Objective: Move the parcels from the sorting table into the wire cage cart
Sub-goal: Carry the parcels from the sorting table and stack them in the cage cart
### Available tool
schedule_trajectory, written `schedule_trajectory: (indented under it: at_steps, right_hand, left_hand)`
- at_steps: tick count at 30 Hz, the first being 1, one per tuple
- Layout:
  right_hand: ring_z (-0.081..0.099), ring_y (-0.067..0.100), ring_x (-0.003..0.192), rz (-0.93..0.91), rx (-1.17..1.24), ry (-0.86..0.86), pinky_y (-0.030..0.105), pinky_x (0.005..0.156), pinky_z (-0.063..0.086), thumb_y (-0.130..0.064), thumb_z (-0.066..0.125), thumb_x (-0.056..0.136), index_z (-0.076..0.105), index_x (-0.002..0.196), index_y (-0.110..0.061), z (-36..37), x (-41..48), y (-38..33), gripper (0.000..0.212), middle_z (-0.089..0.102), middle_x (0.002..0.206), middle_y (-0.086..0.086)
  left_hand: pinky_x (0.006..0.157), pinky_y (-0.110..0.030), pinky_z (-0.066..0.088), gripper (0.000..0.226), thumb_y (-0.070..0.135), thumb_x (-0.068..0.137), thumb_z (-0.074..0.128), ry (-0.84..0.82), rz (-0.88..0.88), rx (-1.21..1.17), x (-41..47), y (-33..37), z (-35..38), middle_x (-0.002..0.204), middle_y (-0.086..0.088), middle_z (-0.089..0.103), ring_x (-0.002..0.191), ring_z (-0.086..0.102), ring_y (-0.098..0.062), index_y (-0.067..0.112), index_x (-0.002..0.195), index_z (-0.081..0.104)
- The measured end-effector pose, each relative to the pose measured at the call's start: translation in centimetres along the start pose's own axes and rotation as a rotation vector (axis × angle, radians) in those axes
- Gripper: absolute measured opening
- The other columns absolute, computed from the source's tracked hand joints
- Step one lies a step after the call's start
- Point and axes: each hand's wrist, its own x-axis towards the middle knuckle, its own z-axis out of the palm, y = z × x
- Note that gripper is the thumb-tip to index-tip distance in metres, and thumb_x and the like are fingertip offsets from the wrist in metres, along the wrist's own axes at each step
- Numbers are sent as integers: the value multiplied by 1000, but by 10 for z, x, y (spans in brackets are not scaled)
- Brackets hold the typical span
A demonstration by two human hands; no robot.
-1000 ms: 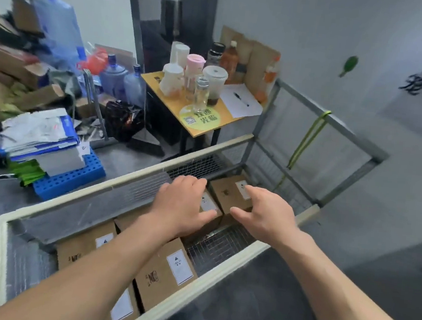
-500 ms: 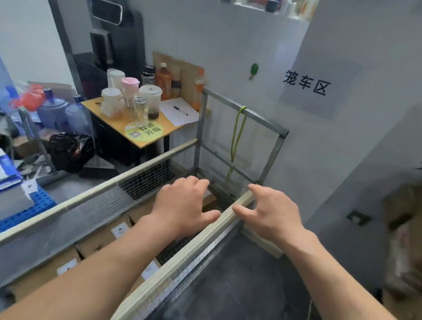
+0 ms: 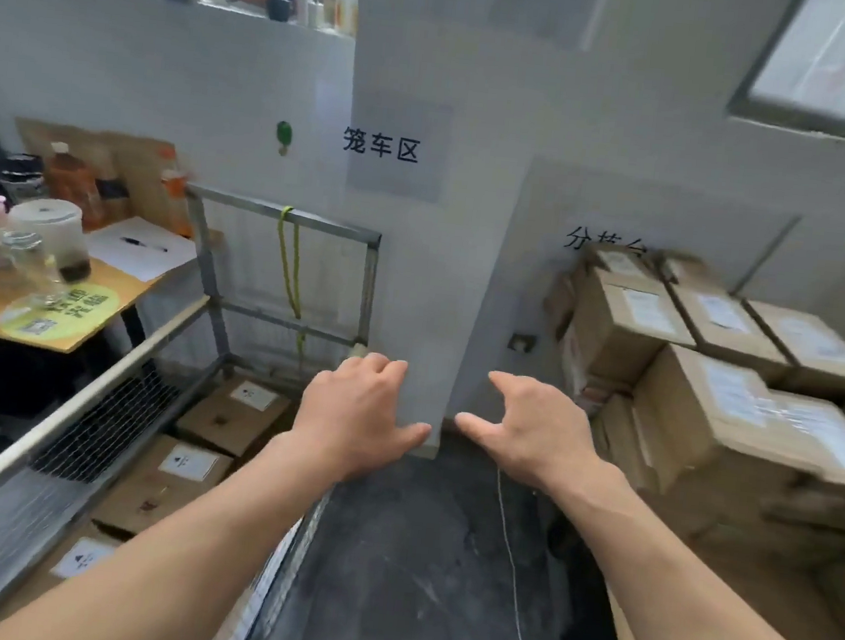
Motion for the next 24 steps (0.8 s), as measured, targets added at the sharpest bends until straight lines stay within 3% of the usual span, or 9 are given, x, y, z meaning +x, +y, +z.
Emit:
schedule_trajectory:
  at_steps: [12, 19, 24]
  right_hand:
    - [58, 22, 123, 392, -33, 100, 40, 97, 51, -66, 60, 87, 58, 131, -22, -23, -133, 87, 62, 62, 134, -2]
    - [46, 16, 138, 542, -15, 123, 35, 108, 43, -67, 58, 88, 44, 150, -25, -27, -196, 148, 76, 50, 149, -6]
    - [46, 17, 138, 635, -18, 118, 36, 107, 43, -66, 59, 88, 43, 150, -25, -29, -240, 202, 76, 51, 148, -4]
  left_hand:
    - [98, -40, 45, 76, 69, 87, 52, -79, 417, -76, -24, 122, 12, 144, 4, 47, 132, 46, -20, 24, 146, 40]
    - [91, -37, 47, 69, 68, 87, 54, -123, 583, -92, -39, 204, 22, 141, 5, 49, 128, 49, -19, 24, 139, 47]
    - [95, -40, 46, 71, 67, 87, 54, -147, 673, -95, -50, 275, 36, 145, 3, 47, 131, 47, -19, 24, 142, 44]
